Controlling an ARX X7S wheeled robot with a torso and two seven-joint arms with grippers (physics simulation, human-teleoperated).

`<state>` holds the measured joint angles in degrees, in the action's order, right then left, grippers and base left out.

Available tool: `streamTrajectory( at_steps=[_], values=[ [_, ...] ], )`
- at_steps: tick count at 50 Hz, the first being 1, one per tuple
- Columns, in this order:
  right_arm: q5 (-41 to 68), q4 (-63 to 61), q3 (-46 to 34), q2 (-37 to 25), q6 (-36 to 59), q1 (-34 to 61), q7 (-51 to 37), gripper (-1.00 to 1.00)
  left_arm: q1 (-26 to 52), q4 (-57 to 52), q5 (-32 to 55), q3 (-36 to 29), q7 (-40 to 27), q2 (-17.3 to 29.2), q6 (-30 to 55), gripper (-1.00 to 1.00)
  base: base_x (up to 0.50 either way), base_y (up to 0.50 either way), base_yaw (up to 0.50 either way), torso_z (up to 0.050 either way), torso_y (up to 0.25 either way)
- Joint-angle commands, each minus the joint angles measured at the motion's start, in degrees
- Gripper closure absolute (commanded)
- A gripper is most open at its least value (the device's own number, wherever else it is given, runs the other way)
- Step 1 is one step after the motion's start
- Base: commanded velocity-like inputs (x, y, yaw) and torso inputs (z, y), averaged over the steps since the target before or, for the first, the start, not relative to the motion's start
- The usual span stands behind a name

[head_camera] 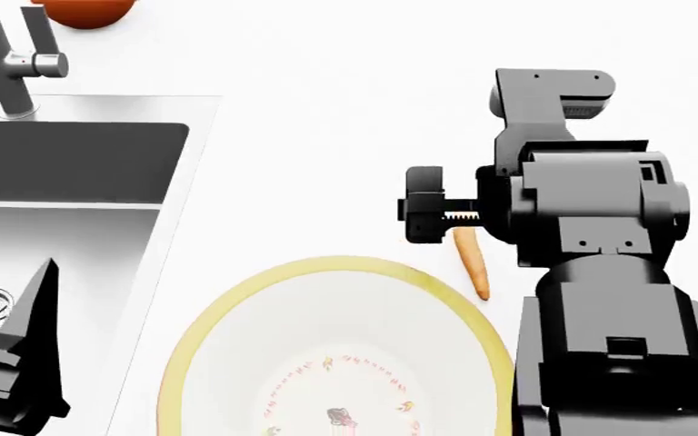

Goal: There is a mixed pile of frozen fruits and vegetables on the counter. Locate all the frozen vegetables and place the items in a bowl on the counter. Take all the frozen fruits and defrost them in a running sink.

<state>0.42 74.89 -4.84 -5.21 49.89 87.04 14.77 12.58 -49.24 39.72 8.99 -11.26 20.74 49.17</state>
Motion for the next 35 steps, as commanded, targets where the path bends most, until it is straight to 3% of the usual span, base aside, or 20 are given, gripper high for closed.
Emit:
streamTrajectory(
  at_steps=[1,8,16,17,35],
  values=[
    [-0.4,0.1,0.8,0.0,-1.1,-0.4,-0.7,-1.00,-0.2,0.0,-0.4,-0.4,-0.1,0.3,-1.0,-1.00,0.00,0.00,0.00,0.014,-0.174],
    [-0.3,0.1,1.0,-0.1,-0.8,-0.5,-0.9,-1.00,-0.3,-0.3,0.5,0.4,-0.4,0.4,-1.0,-1.00,0.00,0.00,0.00,0.014,-0.160],
    [-0.3,0.1,1.1,-0.2,-0.7,-0.5,-0.6,-1.00,-0.3,-0.4,2.1,1.6,-1.0,0.2,-0.7,-1.00,0.00,0.00,0.00,0.001,-0.003],
    [-0.3,0.1,1.2,-0.2,-0.7,-0.5,-0.6,1.00,-0.4,-0.4,2.1,1.6,-1.0,0.3,-0.8,-1.00,0.00,0.00,0.00,0.000,0.000],
    [-0.8,0.1,-0.3,-0.5,-3.3,6.2,3.1,1.00,1.0,-0.7,3.4,1.1,-2.8,0.6,0.8,-1.00,0.00,0.00,0.00,0.000,0.000]
  ],
)
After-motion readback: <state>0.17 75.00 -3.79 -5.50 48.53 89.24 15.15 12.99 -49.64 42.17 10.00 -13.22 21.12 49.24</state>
